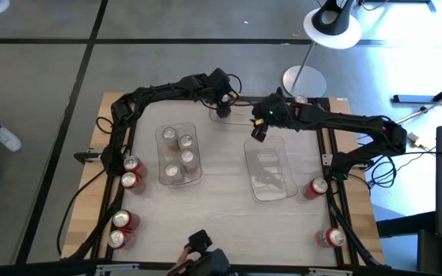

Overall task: Sort soda cans
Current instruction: Put the top left red black soda can into the middle transparent bin, then put the top right red black soda can into the middle transparent bin

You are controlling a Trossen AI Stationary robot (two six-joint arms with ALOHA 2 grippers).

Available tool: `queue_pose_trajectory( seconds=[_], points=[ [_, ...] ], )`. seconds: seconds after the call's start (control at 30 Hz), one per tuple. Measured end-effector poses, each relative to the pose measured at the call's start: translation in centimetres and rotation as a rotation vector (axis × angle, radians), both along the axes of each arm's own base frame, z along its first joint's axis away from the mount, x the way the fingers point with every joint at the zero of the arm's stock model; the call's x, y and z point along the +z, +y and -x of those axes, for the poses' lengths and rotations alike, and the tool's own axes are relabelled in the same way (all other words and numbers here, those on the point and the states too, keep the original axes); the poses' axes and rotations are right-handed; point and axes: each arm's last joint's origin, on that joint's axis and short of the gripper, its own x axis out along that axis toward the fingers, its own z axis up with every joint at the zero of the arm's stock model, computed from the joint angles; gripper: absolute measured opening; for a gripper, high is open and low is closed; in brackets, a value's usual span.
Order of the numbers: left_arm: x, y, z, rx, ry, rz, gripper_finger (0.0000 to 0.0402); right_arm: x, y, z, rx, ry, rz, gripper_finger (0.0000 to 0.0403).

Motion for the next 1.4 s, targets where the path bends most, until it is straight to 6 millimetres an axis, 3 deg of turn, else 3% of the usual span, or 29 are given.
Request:
queue_pose_trajectory(
  seconds=[0.13,0.27,0.5,0.73,0.97,1.4],
  points=[
    [0.8,0.1,-0.3,-0.040,-0.015,-0.043,0.0306,2.0,-0.3,0.4,-0.093,0.084,0.100,0.0247],
    [0.6,0.1,-0.2,-0.067,0.005,-0.054,0.0306,3.4,-0.5,1.1,-0.202,0.175,0.197,0.0272],
    [0.4,-0.1,0.1,-0.053,0.029,-0.025,0.0316,3.7,-1.6,2.9,-0.312,0.298,0.173,0.0270],
    [0.3,-0.1,0.3,-0.047,0.051,-0.016,0.0392,3.2,-4.9,5.7,-0.552,0.311,0.078,0.0257],
    [0.5,-0.4,0.2,-0.062,0.063,-0.023,0.0390,2.8,-8.2,8.8,-0.694,0.270,-0.114,0.0256],
    [1.6,-0.8,-0.1,-0.107,0.088,-0.032,0.0389,2.7,-11.2,12.5,-0.877,0.283,-0.124,0.0271]
  ],
)
